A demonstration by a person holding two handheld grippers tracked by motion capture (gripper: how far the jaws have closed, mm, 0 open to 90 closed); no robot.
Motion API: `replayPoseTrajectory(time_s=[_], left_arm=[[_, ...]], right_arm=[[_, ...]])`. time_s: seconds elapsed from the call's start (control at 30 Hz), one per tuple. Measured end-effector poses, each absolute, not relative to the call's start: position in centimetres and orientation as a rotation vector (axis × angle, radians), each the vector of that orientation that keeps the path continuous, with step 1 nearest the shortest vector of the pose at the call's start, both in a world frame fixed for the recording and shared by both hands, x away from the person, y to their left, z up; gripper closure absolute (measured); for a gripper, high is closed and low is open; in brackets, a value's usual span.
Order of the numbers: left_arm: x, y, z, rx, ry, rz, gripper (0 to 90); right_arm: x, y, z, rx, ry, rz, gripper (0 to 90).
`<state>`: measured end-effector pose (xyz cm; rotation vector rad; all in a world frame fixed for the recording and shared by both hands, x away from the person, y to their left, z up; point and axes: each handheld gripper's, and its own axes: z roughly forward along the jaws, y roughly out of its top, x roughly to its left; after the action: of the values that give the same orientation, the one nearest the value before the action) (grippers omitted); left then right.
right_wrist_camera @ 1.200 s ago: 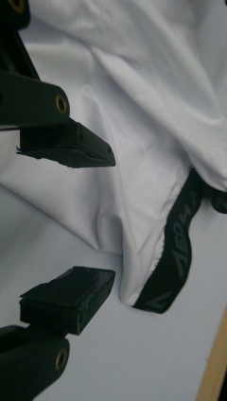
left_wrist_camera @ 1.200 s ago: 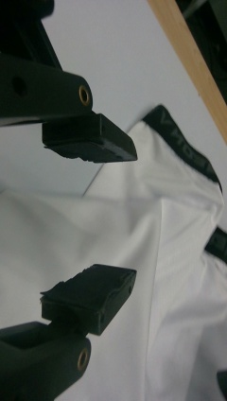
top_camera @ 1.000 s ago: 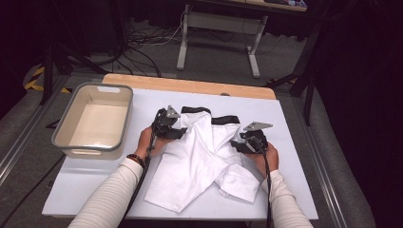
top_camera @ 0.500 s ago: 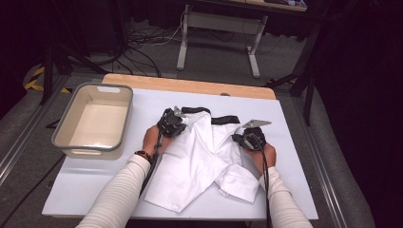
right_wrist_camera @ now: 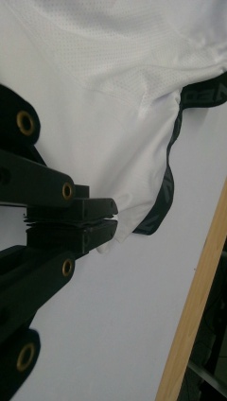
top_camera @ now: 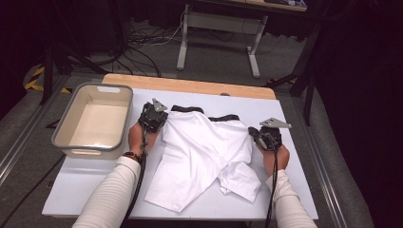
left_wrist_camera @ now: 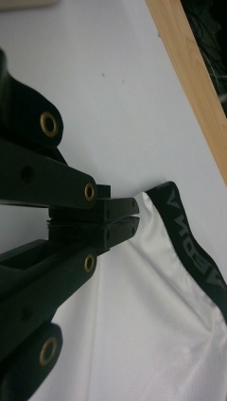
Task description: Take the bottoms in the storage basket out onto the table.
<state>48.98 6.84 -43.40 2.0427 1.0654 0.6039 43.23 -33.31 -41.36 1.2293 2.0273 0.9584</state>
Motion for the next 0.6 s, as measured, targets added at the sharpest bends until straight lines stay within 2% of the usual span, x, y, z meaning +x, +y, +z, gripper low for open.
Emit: replayPoseTrajectory(time_s=[0.07, 0.2, 0.27, 0.3, 0.37, 0.4, 0.47, 0.5, 0.6], left_arm=[[49.1, 6.9, -43.5, 2.033, 1.073, 0.583, 89.3], [49.0, 6.8, -43.6, 2.049, 1.066, 0.584, 88.8], [48.9, 7.0, -43.7, 2.006, 1.062, 0.524, 87.2], [48.9, 7.0, -43.7, 2.006, 1.062, 0.524, 82.5], [48.9, 6.8, -43.9, 2.002, 1.051, 0.498, 70.3], [48.9, 6.6, -44.0, 2.003, 1.043, 0.487, 70.3], [48.8, 6.3, -43.9, 2.014, 1.022, 0.474, 63.9], [48.8, 6.1, -43.6, 2.039, 0.997, 0.513, 54.7], [48.8, 5.9, -43.7, 2.064, 0.978, 0.526, 49.6]], right_arm=[[43.0, -33.2, -41.3, 1.216, 2.000, 0.946, 89.9], [42.9, -33.0, -41.8, 1.192, 2.031, 0.926, 81.7], [43.2, -32.9, -42.3, 1.170, 2.077, 0.933, 70.5], [43.2, -32.9, -42.3, 1.170, 2.077, 0.933, 70.5], [43.6, -33.0, -42.8, 1.140, 2.109, 0.918, 64.4], [43.6, -33.0, -42.8, 1.140, 2.109, 0.918, 64.4], [44.0, -33.3, -43.1, 1.162, 2.117, 0.950, 62.0], [44.3, -33.2, -43.2, 1.171, 2.133, 0.946, 59.8], [44.4, -32.8, -43.2, 1.140, 2.143, 0.907, 57.5]])
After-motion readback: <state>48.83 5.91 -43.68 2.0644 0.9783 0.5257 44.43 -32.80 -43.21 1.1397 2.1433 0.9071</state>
